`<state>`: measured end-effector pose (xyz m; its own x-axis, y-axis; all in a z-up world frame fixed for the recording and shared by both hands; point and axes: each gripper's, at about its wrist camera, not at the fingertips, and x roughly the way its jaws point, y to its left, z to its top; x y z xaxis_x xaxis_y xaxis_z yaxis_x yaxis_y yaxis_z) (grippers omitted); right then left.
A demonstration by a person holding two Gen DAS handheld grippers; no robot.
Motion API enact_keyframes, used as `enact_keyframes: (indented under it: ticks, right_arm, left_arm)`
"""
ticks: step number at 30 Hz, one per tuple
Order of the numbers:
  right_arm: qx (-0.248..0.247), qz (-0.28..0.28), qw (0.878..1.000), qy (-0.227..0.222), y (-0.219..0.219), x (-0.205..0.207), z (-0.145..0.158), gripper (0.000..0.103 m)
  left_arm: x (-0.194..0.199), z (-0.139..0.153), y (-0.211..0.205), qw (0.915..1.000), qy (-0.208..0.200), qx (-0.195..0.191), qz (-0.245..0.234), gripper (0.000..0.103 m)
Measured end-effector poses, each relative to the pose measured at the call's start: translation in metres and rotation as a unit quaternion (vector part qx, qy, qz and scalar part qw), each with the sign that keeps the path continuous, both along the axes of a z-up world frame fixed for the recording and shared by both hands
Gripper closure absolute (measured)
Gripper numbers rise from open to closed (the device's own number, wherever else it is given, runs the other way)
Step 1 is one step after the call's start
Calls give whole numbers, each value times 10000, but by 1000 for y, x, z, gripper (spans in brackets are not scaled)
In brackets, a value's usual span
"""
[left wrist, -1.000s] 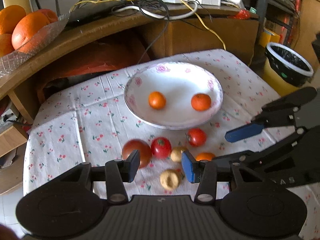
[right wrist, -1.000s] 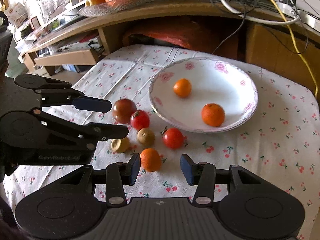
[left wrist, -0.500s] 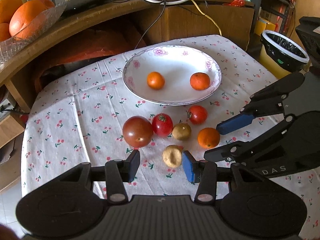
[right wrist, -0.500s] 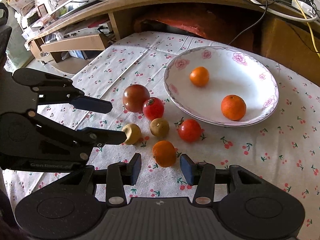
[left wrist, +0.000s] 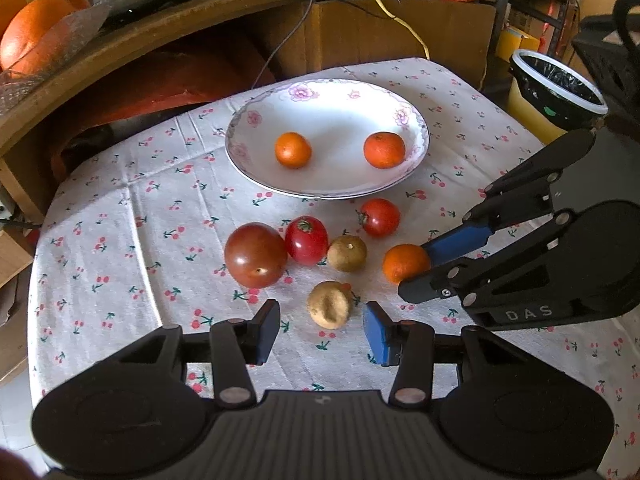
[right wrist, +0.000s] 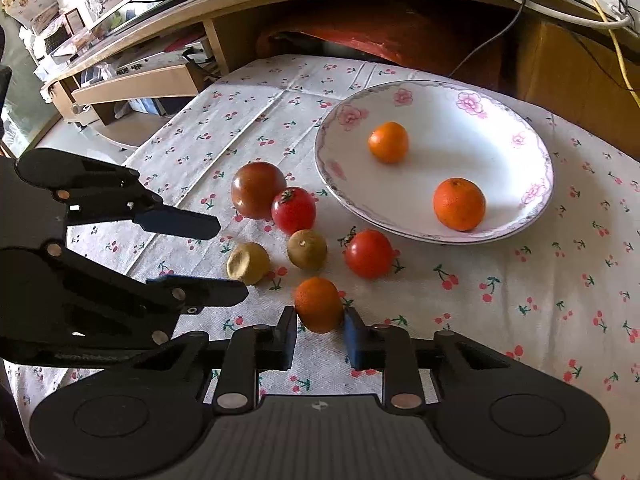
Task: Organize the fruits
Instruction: 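Grasp an orange with the right gripper while the left grasps a small brown fruit, then lift the held orange and brown fruit off the tablecloth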
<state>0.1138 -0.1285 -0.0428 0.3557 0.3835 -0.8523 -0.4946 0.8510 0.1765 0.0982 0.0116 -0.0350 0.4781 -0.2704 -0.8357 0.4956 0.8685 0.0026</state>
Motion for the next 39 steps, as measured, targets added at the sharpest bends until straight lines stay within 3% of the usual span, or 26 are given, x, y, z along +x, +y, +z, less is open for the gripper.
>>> enact_keyframes:
  ticks: [19, 29, 39]
  right_arm:
    - [-24, -107, 9999, 25, -11, 1, -2, 77]
    - [-38, -82, 10000, -3, -7, 2, -1, 76]
    - [-27, -71, 10000, -18, -4, 3, -2, 74]
  left_arm:
    - [6, -17, -15, 10000, 45, -23, 81, 51]
    - [6, -16, -15, 9998, -4, 19, 184, 65]
    - [6, -15, -15, 9998, -25, 54, 189, 66]
